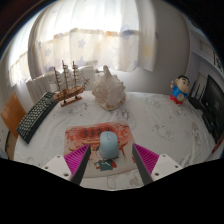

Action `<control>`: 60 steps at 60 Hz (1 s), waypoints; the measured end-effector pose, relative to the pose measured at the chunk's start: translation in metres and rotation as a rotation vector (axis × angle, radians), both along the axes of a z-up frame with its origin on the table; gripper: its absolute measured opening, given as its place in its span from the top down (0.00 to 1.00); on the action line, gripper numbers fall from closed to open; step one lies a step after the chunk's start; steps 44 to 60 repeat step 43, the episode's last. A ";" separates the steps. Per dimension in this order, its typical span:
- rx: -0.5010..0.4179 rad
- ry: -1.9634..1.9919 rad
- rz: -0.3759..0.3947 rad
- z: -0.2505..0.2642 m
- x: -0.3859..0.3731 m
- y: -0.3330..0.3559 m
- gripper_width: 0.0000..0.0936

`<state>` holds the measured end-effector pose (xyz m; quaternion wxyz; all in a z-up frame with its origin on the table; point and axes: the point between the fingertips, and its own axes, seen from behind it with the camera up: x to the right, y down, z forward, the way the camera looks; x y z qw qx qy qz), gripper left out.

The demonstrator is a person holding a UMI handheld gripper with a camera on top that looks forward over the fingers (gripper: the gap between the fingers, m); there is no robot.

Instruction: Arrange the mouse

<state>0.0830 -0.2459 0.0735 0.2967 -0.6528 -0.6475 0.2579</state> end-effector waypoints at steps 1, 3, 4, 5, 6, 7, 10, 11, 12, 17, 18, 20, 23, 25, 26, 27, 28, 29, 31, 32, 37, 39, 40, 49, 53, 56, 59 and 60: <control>-0.001 -0.011 -0.002 0.009 0.010 -0.001 0.09; -0.007 -0.028 -0.007 0.028 0.032 -0.002 0.08; -0.013 -0.032 -0.009 0.037 0.042 -0.003 0.09; -0.015 -0.036 -0.012 0.047 0.052 -0.003 0.09; -0.015 -0.041 -0.013 0.055 0.063 -0.005 0.09; -0.017 -0.045 -0.010 0.063 0.072 -0.006 0.09; -0.021 -0.048 -0.004 0.085 0.097 -0.009 0.09; -0.022 -0.047 -0.008 0.091 0.104 -0.008 0.09; -0.022 -0.047 -0.013 0.095 0.110 -0.007 0.10; -0.027 -0.049 -0.025 0.109 0.133 -0.006 0.10; -0.025 -0.049 -0.021 0.110 0.136 -0.006 0.10; -0.020 -0.056 -0.011 0.110 0.140 -0.007 0.10; -0.022 -0.065 -0.017 0.109 0.145 -0.006 0.10; -0.026 -0.068 -0.025 0.108 0.147 -0.005 0.10; -0.028 -0.068 -0.026 0.108 0.148 -0.004 0.10; -0.029 -0.068 -0.028 0.108 0.148 -0.003 0.10; -0.031 -0.066 -0.032 0.108 0.147 -0.003 0.10; -0.032 -0.062 -0.036 0.109 0.147 -0.002 0.09; -0.031 -0.050 -0.046 0.111 0.144 0.001 0.10; -0.028 -0.044 -0.051 0.113 0.143 0.003 0.09; 0.000 -0.023 -0.055 0.118 0.138 0.011 0.09; 0.002 -0.023 -0.053 0.118 0.139 0.012 0.09; 0.000 -0.024 -0.051 0.118 0.140 0.011 0.10; -0.016 -0.029 -0.048 0.117 0.142 0.009 0.09; -0.016 -0.029 -0.048 0.117 0.142 0.009 0.09; -0.016 -0.029 -0.048 0.117 0.142 0.009 0.09; -0.016 -0.029 -0.048 0.117 0.142 0.009 0.09; -0.016 -0.029 -0.048 0.117 0.142 0.009 0.09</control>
